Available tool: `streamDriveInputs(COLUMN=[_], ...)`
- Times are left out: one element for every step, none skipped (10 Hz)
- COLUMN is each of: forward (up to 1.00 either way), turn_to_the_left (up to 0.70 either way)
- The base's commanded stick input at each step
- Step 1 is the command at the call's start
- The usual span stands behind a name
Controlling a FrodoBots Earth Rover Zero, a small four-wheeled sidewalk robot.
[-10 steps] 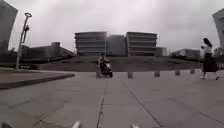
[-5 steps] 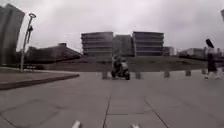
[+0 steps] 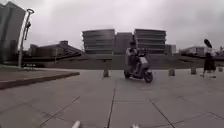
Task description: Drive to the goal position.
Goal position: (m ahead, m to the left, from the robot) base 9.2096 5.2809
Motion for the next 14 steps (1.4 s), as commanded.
streamDriveInputs(forward=[0.70,0.70,0.70,0.70,0.70,0.70,0.70,0.70,0.70,0.70,0.70,0.70,0.70,0.70], turn_to_the_left=[-0.13,-0.24,-0.35,-0.22,-0.01,-0.01,-0.01,-0.01,-0.01,-0.01,-0.01,-0.01,-0.01,-0.07])
